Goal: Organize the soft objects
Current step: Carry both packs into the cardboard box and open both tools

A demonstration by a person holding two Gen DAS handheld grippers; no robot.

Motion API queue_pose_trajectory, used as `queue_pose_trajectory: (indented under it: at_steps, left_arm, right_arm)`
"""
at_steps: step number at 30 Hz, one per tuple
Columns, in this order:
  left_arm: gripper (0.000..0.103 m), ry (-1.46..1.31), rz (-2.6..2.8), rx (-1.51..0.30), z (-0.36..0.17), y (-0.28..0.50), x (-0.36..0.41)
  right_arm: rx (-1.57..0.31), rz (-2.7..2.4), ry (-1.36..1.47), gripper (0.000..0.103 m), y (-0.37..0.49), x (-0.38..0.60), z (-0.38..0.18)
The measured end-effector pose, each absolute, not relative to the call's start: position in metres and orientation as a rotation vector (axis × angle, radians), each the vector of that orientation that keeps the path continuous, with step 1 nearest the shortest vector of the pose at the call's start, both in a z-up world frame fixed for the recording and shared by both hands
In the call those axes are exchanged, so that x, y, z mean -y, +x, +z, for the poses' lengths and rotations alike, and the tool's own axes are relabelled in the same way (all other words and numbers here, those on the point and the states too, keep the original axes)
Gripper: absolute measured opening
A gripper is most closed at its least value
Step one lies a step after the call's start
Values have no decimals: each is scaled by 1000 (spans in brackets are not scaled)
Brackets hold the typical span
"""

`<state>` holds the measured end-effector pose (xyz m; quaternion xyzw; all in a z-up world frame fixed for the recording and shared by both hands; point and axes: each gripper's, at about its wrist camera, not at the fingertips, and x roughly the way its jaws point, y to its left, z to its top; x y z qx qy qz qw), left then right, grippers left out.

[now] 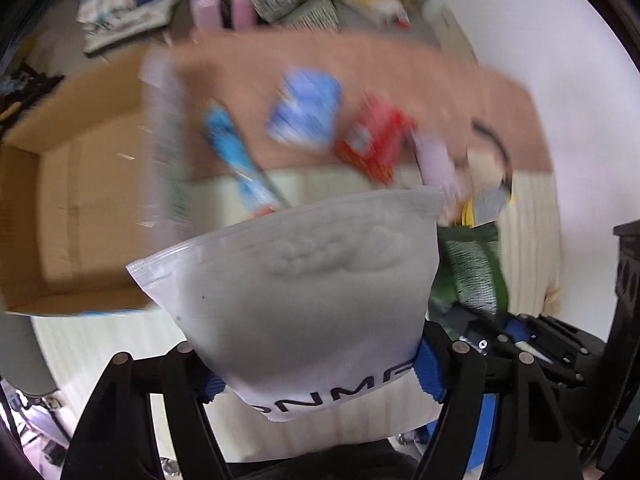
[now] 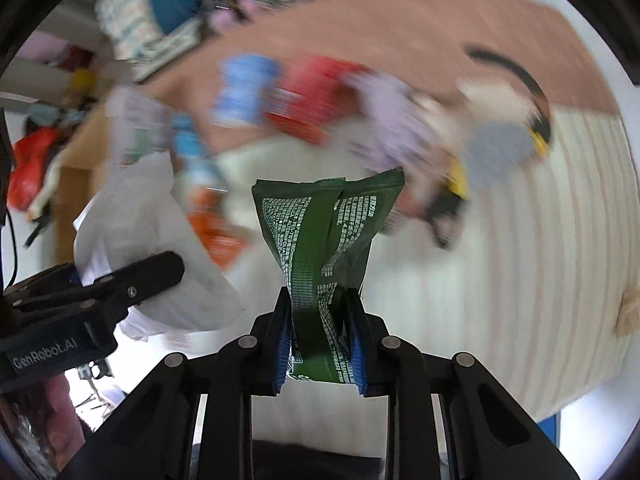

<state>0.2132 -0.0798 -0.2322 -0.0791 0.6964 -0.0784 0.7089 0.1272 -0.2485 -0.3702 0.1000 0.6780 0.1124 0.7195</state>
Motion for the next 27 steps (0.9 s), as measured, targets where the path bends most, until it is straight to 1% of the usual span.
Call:
queue_pose_trajectory:
  at_steps: [2,4,5,6,8,9,10,13,15,16,20,23,27]
  left_arm:
    - [72,-198,-149,-1519,-212,227,43]
    - [72,-217,-122,-1504,-196,236,-1]
    - [72,-215,-103,-1501,-192,243,-25]
    - [72,-214,-83,-1496,-191,247,-48]
    - [72,-207,-36,-1505,-197,259,-86]
    - [72,-212,-25,-1516,-206,264,-105]
    - [72,-216,-23,-1543,-218,273,-125]
    - [72,-230,-38,-1601,-259,298,-160]
    - [72,-233,-54,-1632,-274,317,-175]
    - [72,-237,-64,-1651,-290,326,-183]
    - [72,-251,-140,-1722,-323,348,-190]
    - [72,-253,-175,-1768,-346,358,-186]
    - [72,-255,-221,-1796,-366,366,-182]
  right_arm:
    - [-1456,315,220,26,136,206,-341]
    - [-1424,372,212,26,149,160,-327]
    - [-1413,391,207,26,164,137,-312]
    - [-1402,403,197,26,175,114,-311]
    - [-1399,419,177,26,204,76,-306]
    - [-1407,423,169,26,212,50,-316]
    - [-1414,423,161,26,221,43,-301]
    - [-1452,413,136,26,264,-13,-304]
    - [-1485,408,126,26,293,-50,-309]
    - [-1496,399,106,25,301,-63,-321]
    - [-1525,350,42,25,334,-101,-350]
    - [-1549,335,8,21,347,-111,-370]
    - [-1566,305,-32,21,361,-112,-397]
